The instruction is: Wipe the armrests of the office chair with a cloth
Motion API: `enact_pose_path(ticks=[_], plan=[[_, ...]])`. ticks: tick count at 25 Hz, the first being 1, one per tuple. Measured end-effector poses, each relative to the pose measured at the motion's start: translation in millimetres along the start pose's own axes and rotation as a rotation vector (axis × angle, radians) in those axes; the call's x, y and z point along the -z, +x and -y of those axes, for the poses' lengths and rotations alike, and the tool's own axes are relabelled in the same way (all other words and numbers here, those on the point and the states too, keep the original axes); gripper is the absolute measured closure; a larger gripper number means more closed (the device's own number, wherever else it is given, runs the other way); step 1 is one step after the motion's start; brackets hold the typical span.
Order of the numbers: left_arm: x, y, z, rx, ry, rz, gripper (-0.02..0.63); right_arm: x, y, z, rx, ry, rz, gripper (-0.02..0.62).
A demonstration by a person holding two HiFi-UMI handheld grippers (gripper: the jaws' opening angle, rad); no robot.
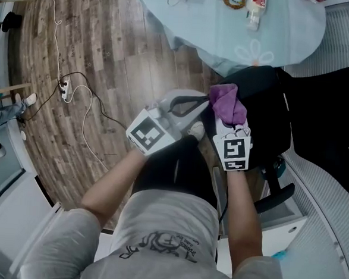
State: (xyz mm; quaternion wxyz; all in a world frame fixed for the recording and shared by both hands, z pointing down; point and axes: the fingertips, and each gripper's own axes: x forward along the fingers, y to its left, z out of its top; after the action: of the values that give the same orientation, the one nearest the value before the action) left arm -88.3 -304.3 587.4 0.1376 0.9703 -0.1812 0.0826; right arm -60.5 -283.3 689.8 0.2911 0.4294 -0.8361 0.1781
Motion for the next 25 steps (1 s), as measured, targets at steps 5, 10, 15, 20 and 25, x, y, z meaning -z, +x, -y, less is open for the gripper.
enact_pose_path(ticks=[5,10,15,20,25], plan=[[-3,4,4,0.007,-0.005,0.011,0.606,2,-1,22,0.032,-0.008,0.005,0.566],[-2,3,7,0.004,-0.011,0.009,0.606,9,-3,69,0.087,-0.017,-0.004,0.566],[-3,-1,9,0.003,-0.006,0.012,0.606,14,-6,134,0.149,-0.053,-0.025,0.568],[-1,-6,11,-0.004,-0.012,0.011,0.606,18,-9,184,0.183,-0.067,-0.04,0.568],[0,-9,13,-0.009,-0.011,0.015,0.606,18,-9,203,0.212,-0.046,-0.036,0.568]])
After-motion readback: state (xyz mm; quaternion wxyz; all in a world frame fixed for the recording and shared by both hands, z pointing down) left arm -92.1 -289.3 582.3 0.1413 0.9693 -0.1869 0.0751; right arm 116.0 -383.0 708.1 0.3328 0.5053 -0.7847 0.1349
